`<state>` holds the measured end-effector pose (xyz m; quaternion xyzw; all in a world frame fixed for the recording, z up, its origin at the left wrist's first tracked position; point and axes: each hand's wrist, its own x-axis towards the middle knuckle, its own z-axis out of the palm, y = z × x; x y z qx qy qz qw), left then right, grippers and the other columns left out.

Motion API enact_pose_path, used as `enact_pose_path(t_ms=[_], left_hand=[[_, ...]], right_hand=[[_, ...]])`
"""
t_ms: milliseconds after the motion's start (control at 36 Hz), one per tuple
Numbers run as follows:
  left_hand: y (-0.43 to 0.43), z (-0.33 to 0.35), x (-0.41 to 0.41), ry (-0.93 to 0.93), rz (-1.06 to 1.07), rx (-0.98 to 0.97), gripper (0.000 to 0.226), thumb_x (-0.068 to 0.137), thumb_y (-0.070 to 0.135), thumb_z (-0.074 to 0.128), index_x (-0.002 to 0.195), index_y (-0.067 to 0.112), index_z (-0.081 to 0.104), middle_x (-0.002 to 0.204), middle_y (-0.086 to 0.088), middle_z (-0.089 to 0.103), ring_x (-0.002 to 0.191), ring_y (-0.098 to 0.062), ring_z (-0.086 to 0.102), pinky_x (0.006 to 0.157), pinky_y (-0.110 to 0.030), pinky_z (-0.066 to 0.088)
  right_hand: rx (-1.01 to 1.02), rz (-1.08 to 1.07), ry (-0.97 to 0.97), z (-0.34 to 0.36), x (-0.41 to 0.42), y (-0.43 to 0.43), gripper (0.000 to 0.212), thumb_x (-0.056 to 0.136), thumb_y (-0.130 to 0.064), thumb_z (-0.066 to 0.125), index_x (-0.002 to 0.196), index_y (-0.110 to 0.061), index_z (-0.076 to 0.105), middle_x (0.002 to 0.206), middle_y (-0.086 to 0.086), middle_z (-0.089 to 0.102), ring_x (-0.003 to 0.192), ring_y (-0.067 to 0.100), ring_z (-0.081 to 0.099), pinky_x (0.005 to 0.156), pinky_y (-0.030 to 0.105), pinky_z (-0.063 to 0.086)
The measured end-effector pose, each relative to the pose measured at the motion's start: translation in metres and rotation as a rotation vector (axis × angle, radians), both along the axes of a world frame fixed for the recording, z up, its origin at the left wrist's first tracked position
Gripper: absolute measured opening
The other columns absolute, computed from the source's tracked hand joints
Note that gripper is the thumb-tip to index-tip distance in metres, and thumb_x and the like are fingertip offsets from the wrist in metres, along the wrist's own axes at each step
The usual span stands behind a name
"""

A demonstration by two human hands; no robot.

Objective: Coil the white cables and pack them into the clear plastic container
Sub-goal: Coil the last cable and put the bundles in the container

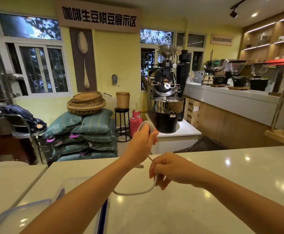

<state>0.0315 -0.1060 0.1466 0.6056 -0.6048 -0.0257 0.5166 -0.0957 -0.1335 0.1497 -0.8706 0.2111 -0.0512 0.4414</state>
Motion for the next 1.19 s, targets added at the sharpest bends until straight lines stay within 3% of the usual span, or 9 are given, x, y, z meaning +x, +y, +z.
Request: enact_pose_path(t_ms=[111, 167, 250, 333, 444, 528, 750, 1028, 1194], left_hand=[[0.002, 0.000, 0.004, -0.068, 0.044, 0.008, 0.017, 0.095, 0.018, 0.038, 0.078, 0.018, 0.041, 0.073, 0.003, 0.048, 0.064, -0.006, 0.045, 0.062, -0.008, 0.041], [0.005, 0.003, 0.010, -0.070, 0.077, 0.011, 0.017, 0.095, 0.018, 0.038, 0.078, 0.016, 0.041, 0.076, -0.001, 0.049, 0.064, -0.007, 0.045, 0.060, -0.008, 0.041], [0.008, 0.004, 0.019, -0.023, 0.097, 0.070, 0.027, 0.096, 0.016, 0.038, 0.069, 0.021, 0.037, 0.075, -0.007, 0.050, 0.062, -0.010, 0.044, 0.054, -0.008, 0.040], [0.011, -0.004, 0.023, 0.020, 0.105, 0.146, 0.031, 0.095, 0.014, 0.039, 0.065, 0.021, 0.035, 0.069, -0.002, 0.045, 0.060, -0.011, 0.041, 0.055, -0.016, 0.038], [0.018, -0.018, 0.019, 0.106, -0.008, 0.240, 0.033, 0.096, 0.012, 0.034, 0.064, 0.019, 0.034, 0.064, 0.000, 0.042, 0.054, -0.009, 0.038, 0.049, -0.011, 0.038], [0.022, -0.025, 0.010, 0.163, -0.099, 0.293, 0.035, 0.097, 0.014, 0.030, 0.065, 0.017, 0.040, 0.059, 0.001, 0.045, 0.047, 0.000, 0.040, 0.055, -0.018, 0.037], [0.043, -0.021, -0.013, 0.344, -0.316, 0.238, 0.044, 0.097, 0.026, 0.023, 0.063, 0.016, 0.049, 0.043, 0.008, 0.050, 0.044, -0.004, 0.043, 0.050, -0.016, 0.037], [0.063, -0.002, -0.028, 0.457, -0.560, 0.238, 0.035, 0.087, 0.033, 0.031, 0.059, 0.018, 0.046, 0.046, 0.012, 0.045, 0.045, -0.004, 0.041, 0.051, -0.016, 0.038], [0.065, 0.013, -0.026, 0.478, -0.562, 0.152, 0.033, 0.086, 0.030, 0.032, 0.059, 0.019, 0.048, 0.046, 0.011, 0.045, 0.044, -0.005, 0.042, 0.050, -0.017, 0.037]], right_hand=[[-0.309, 0.133, 0.054, 0.017, -0.018, 0.007, 0.020, 0.089, -0.015, 0.046, 0.094, -0.008, 0.064, 0.074, -0.012, 0.046, 0.069, 0.003, 0.045, 0.069, 0.014, 0.038], [-0.499, 0.208, 0.111, 0.021, -0.028, 0.011, 0.004, 0.086, -0.021, 0.054, 0.086, -0.021, 0.058, 0.083, -0.013, 0.038, 0.077, 0.003, 0.040, 0.070, 0.013, 0.034], [-0.601, 0.203, 0.061, 0.032, -0.039, 0.017, 0.027, 0.086, -0.032, 0.056, 0.062, -0.037, 0.044, 0.084, -0.018, 0.034, 0.078, 0.001, 0.038, 0.070, 0.013, 0.034], [-0.422, 0.190, -0.097, 0.054, -0.048, 0.014, 0.029, 0.089, -0.026, 0.049, 0.061, -0.032, 0.047, 0.080, -0.015, 0.039, 0.071, -0.002, 0.042, 0.070, 0.013, 0.036], [0.017, 0.196, -0.363, 0.080, -0.051, 0.004, 0.027, 0.083, -0.031, 0.045, 0.066, -0.014, 0.057, 0.065, 0.005, 0.057, 0.047, -0.001, 0.049, 0.048, 0.009, 0.042], [0.272, 0.178, -0.526, 0.094, -0.041, -0.009, 0.025, 0.076, -0.026, 0.043, 0.074, -0.006, 0.058, 0.054, -0.001, 0.064, 0.042, 0.003, 0.053, 0.042, 0.011, 0.045], [0.566, -0.078, -0.906, 0.098, -0.007, -0.054, 0.022, 0.095, -0.010, 0.037, 0.078, -0.007, 0.050, 0.049, -0.001, 0.062, 0.034, 0.004, 0.048, 0.035, 0.010, 0.041], [0.681, -0.377, -0.777, 0.057, 0.017, -0.081, 0.017, 0.090, -0.008, 0.050, 0.075, -0.003, 0.054, 0.067, 0.007, 0.056, 0.033, 0.002, 0.051, 0.037, 0.007, 0.043], [0.854, -0.519, -0.525, 0.003, 0.032, -0.066, 0.010, 0.082, -0.005, 0.062, 0.072, -0.002, 0.059, 0.048, 0.004, 0.062, 0.035, 0.005, 0.056, 0.037, 0.012, 0.047]])
